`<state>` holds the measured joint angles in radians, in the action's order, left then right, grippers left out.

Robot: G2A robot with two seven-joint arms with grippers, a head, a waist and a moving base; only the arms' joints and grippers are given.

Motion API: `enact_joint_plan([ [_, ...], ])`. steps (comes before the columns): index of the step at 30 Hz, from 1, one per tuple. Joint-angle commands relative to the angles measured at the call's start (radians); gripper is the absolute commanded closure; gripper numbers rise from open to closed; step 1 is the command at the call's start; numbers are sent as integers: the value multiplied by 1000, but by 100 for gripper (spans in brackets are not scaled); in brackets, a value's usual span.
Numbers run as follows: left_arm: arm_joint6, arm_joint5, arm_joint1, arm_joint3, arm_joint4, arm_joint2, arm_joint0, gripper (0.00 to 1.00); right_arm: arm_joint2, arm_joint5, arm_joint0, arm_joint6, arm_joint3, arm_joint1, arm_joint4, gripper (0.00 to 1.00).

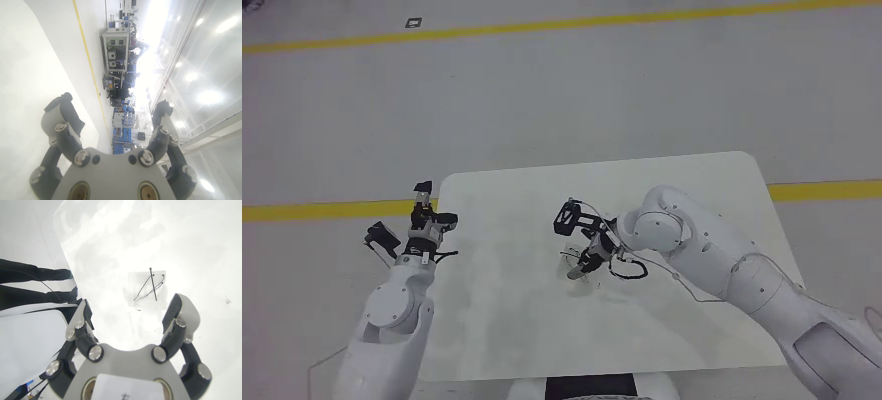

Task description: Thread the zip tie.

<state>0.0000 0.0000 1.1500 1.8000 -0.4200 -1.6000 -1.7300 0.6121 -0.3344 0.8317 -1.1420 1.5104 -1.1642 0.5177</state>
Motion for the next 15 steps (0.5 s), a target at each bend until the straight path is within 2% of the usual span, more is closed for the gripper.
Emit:
enact_joint_plan([
  [1, 0, 0, 0, 0, 0, 0, 0, 0, -14, 12, -10, 4, -13, -8, 10, 0],
  [5, 0, 0, 0, 0, 0, 0, 0, 0, -49, 22, -40, 10, -62, -33, -13, 0],
  [15, 0, 0, 0, 0, 0, 0, 0, 0, -152, 14, -135, 14, -251, -119, -71, 0],
])
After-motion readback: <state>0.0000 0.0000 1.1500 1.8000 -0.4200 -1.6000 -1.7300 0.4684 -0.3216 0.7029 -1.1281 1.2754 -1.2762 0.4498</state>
